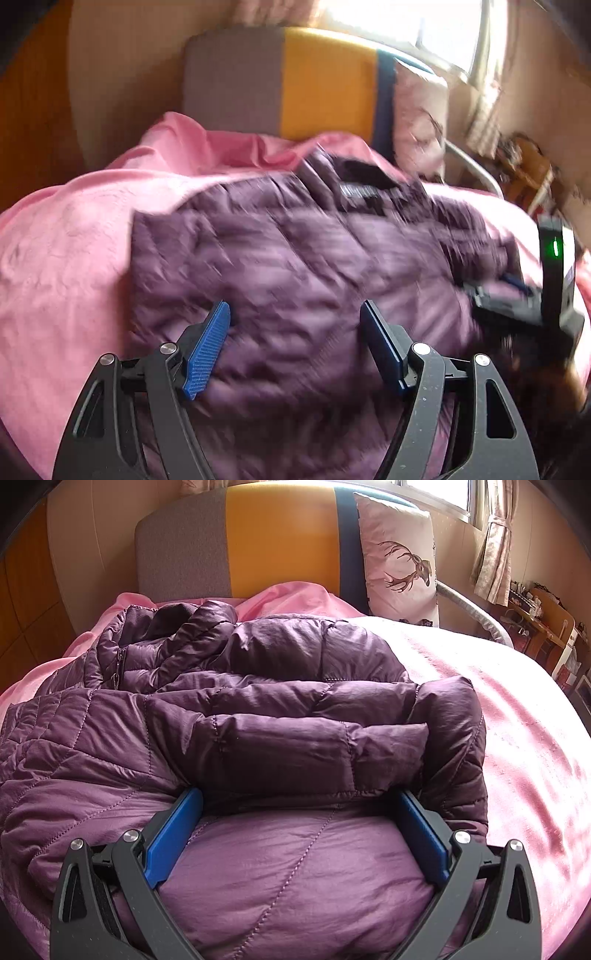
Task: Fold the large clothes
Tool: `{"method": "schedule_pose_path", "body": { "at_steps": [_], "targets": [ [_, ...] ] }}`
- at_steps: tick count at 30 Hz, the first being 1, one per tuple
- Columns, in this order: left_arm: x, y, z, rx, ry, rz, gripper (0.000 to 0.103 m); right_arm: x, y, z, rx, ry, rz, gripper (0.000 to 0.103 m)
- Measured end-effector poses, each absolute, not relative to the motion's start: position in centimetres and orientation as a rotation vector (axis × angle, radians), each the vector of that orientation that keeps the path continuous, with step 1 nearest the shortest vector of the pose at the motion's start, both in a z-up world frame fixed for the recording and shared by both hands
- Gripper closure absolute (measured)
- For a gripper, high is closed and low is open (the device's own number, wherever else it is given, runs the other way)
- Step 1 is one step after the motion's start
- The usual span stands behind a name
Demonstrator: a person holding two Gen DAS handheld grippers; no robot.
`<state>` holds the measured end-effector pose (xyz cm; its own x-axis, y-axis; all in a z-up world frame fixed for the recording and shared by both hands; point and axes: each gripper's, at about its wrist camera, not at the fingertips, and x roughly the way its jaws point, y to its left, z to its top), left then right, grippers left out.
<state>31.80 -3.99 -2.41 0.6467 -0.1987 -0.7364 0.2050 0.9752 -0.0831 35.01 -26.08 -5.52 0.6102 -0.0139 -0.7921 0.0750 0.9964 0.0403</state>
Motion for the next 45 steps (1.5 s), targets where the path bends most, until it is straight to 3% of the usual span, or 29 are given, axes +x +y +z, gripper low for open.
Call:
{"method": "schedule_pose_path", "body": {
  "at_steps": [4, 9, 15, 23, 45],
  "targets": [
    [32.5, -4.8, -5.9, 0.039, 0.897, -0.202, 0.03, 35.3, -25.9, -5.2, 0.057, 0.929, -0.056, 0.002],
    [32.0, -4.8, -4.4, 0.036, 0.9, -0.178, 0.028, 34.3, -25.9, -3.3, 0.053, 0.932, -0.052, 0.002],
    [27.1, -2.9, -1.6, -0.003, 0.822, -0.148, 0.018, 29.5, -27.2, -1.2, 0.109, 0.904, -0.019, 0.002],
    [21.3, -1.4, -0.3, 0.025, 0.757, -0.136, 0.018, 23.1, -27.6, -2.2, 0.119, 0.997, 0.023, 0.002],
    [14.3, 2.6, -2.9, -0.001, 0.794, -0.122, 0.018, 12.7, -29.1, -3.6, 0.209, 0.994, 0.016, 0.002]
  ]
}}
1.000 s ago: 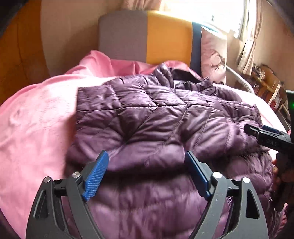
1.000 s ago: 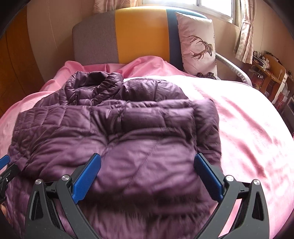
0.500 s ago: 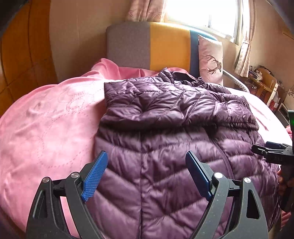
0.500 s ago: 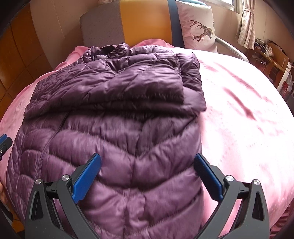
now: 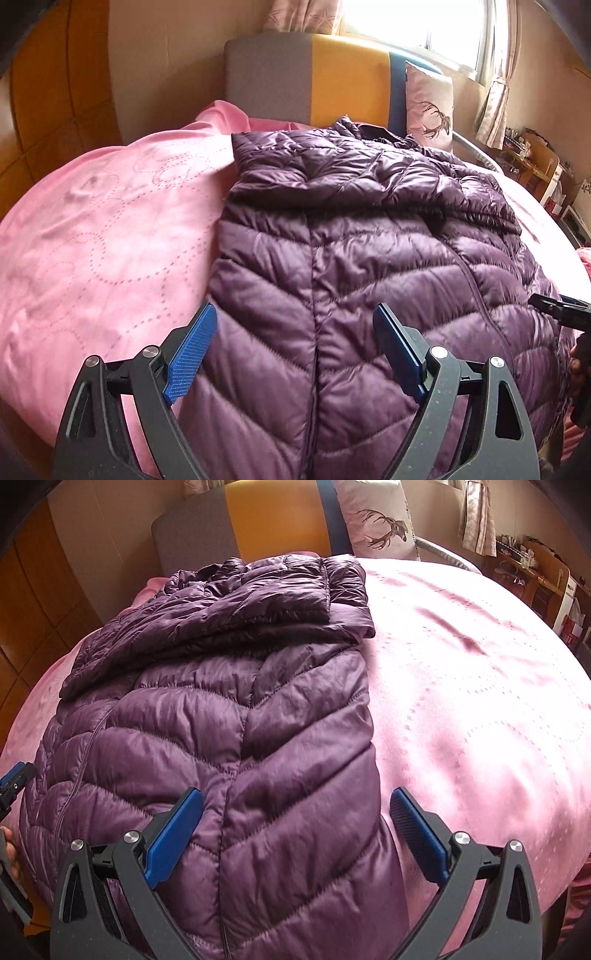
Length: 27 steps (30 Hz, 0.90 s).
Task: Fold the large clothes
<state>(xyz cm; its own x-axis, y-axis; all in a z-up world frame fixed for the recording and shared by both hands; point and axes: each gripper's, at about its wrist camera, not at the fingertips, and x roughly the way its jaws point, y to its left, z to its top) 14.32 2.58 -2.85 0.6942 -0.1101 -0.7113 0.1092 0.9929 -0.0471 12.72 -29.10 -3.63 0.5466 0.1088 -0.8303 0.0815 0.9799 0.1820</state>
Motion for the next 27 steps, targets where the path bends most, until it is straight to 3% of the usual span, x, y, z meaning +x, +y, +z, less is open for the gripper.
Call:
{"method": "schedule_pose_path", "body": {
  "at_steps": [27],
  "targets": [
    [8.2, 8.1, -5.8, -0.158, 0.927, -0.304, 0.017, 2.8, -30.6, -4.8, 0.345, 1.107, 0.15, 0.002]
  ]
}}
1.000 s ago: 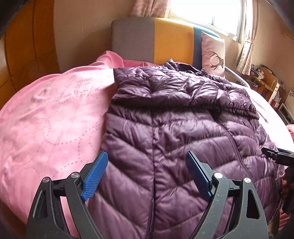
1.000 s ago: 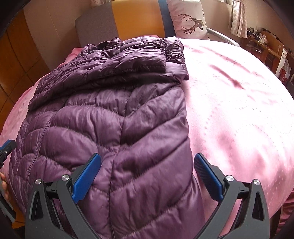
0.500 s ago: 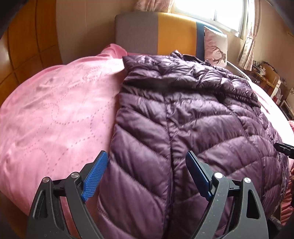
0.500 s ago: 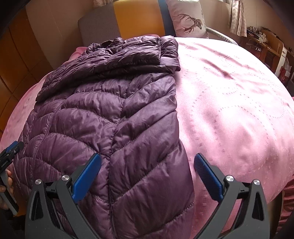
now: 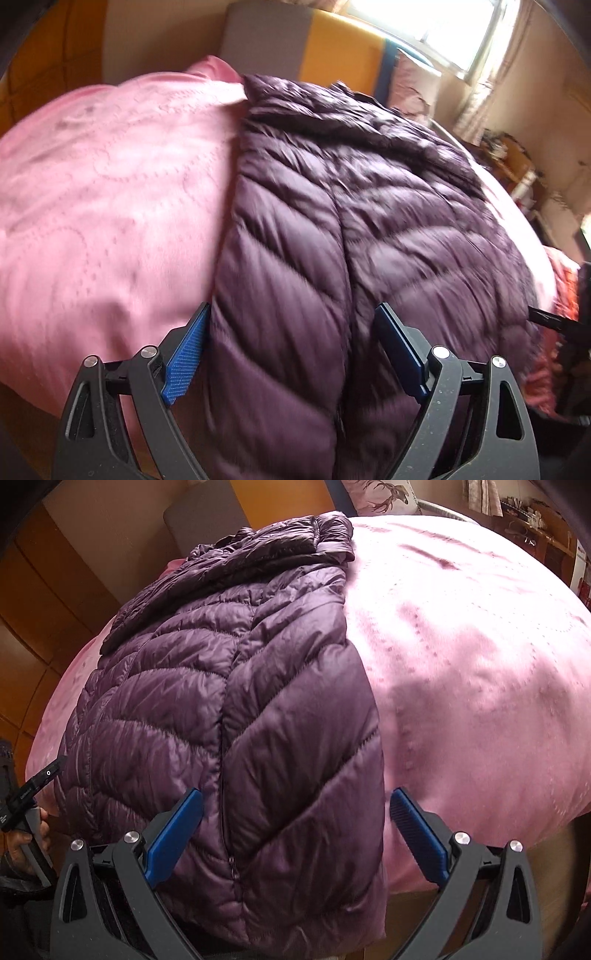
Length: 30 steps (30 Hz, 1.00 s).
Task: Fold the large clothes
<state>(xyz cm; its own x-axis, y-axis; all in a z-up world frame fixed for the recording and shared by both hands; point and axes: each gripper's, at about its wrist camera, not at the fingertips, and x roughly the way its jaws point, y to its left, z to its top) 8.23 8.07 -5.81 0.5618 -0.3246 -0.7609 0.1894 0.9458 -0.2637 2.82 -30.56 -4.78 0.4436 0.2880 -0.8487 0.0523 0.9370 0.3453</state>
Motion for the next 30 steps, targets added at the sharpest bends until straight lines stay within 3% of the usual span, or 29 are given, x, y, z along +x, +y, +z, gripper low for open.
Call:
{"method": "schedule_pose_path", "body": {
  "at_steps": [5, 7, 10, 11, 12, 15, 21, 30],
  "targets": [
    [5.7, 9.2, -6.9, -0.214, 1.002, -0.422, 0.019, 0.4, -30.0, -6.1, 0.412, 1.174, 0.238, 0.004],
    [5.1, 9.5, -7.4, -0.238, 1.019, -0.439, 0.026, -0.1, -29.4, -6.4, 0.378, 1.189, 0.25, 0.015],
    [4.7, 9.7, -7.5, -0.26, 1.023, -0.443, 0.055, -0.3, -29.5, -5.7, 0.407, 1.198, 0.297, 0.056],
    [4.8, 10.0, -7.4, -0.276, 1.022, -0.456, 0.075, -0.3, -29.5, -5.2, 0.416, 1.192, 0.319, 0.074],
    [4.8, 10.3, -7.2, -0.296, 1.022, -0.47, 0.084, -0.3, -29.3, -4.5, 0.407, 1.182, 0.334, 0.079],
    [5.0, 11.1, -5.8, -0.36, 0.994, -0.524, 0.095, -0.2, -28.7, -1.5, 0.427, 1.117, 0.423, 0.084],
    [6.2, 11.9, -0.9, -0.481, 0.849, -0.658, 0.095, 2.3, -29.3, 3.6, 0.552, 0.918, 0.52, 0.087],
    [14.8, 11.5, 2.5, -0.614, 0.751, -0.68, 0.095, 12.2, -32.5, 4.2, 0.705, 0.825, 0.38, 0.087]
  ]
}}
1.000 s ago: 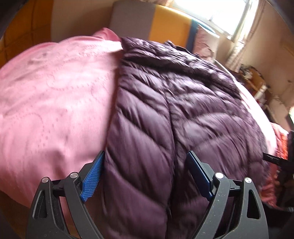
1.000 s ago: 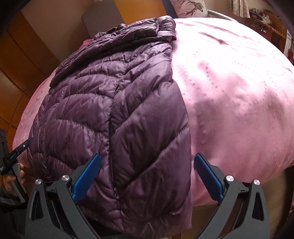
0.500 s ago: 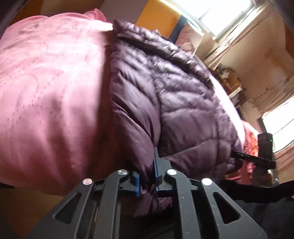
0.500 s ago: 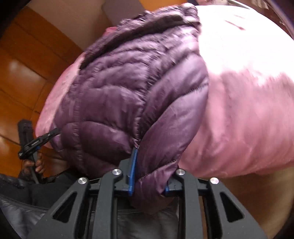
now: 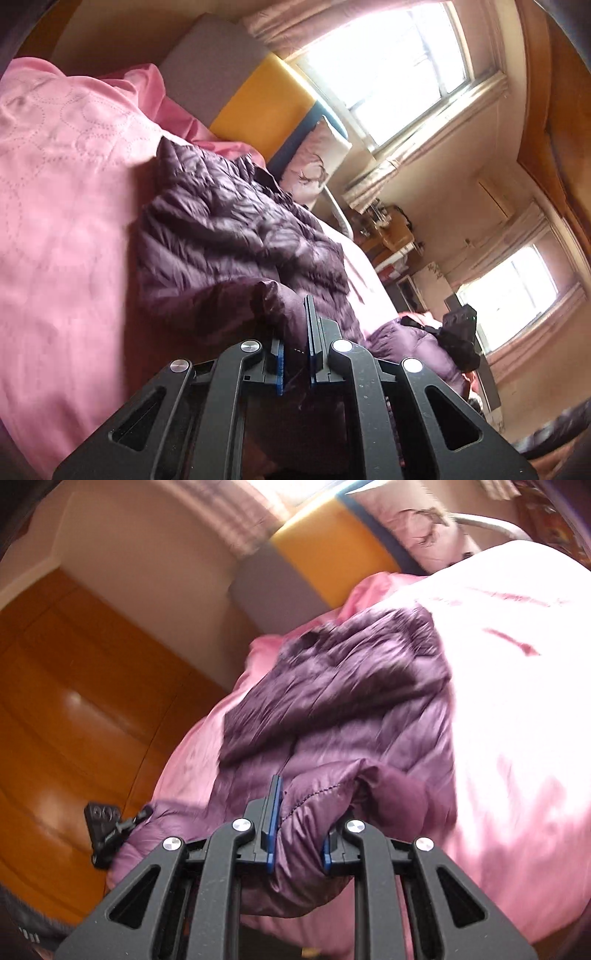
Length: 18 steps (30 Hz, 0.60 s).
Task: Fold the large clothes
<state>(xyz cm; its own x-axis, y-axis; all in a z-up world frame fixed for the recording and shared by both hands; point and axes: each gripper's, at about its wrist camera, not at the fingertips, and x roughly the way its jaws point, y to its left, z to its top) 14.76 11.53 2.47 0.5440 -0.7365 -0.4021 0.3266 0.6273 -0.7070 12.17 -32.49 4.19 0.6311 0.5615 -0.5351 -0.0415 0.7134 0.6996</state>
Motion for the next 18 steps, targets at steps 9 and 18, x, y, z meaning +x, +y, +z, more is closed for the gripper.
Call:
{"method": "schedule_pose_path", "body": {
  "at_steps": [9, 18],
  "targets": [
    [23.8, 10.1, 1.9, -0.534, 0.832, -0.493, 0.086, 20.1, -34.0, 2.4, 0.733, 0.898, 0.251, 0.073],
    [24.0, 13.9, 0.8, -0.709, 0.782, -0.438, 0.021, 19.6, -36.5, 2.2, 0.882, 0.811, 0.303, 0.002]
  ]
}}
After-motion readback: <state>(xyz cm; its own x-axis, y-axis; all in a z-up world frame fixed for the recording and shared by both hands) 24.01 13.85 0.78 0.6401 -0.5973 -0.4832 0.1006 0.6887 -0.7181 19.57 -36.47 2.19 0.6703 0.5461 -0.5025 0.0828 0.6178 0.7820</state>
